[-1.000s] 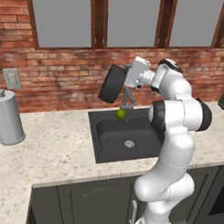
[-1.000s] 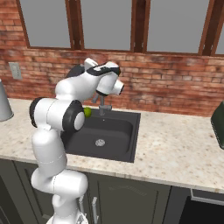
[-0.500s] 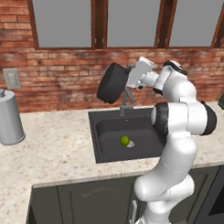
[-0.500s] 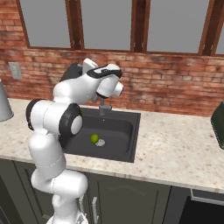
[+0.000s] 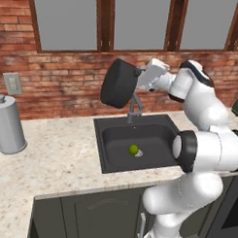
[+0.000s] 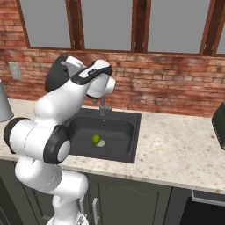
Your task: Dump the lime from the pot into the sink. Then turn on the water and wash the lime. Then turn off the water and put the lime back in the pot.
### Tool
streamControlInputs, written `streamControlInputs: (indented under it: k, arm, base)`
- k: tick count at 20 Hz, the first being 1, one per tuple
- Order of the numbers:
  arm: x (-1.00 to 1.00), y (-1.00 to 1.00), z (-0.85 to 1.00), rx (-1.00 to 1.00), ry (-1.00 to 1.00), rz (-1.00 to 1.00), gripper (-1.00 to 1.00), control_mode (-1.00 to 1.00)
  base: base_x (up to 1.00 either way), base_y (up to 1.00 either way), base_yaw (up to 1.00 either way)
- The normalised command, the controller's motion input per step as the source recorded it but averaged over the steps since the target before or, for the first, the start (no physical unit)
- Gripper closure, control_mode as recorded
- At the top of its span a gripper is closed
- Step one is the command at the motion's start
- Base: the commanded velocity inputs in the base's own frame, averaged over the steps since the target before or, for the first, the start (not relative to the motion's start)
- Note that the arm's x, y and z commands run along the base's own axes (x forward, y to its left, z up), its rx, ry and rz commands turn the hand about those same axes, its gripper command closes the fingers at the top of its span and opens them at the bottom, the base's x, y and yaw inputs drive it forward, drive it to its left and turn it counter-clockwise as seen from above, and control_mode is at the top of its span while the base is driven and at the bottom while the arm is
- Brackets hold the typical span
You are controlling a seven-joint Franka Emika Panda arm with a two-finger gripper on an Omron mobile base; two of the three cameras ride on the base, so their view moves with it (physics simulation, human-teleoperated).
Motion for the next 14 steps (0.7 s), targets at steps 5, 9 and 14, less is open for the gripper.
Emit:
streamControlInputs:
  k: [5,9,14]
  arm:
    - [-0.96,0.24,0.46,-0.24,-0.23,-0.06,1.00,-1.00]
    - [-0.80,0.12,0.44,-0.33,-0.27,-0.09,1.00,-1.00]
    - [-0.65,0.02,0.43,-0.37,-0.31,-0.13,1.00,-1.00]
  base:
    - [0.00,0.00,0.00]
    - [0.00,0.00,0.00]
    - [0.00,0.00,0.00]
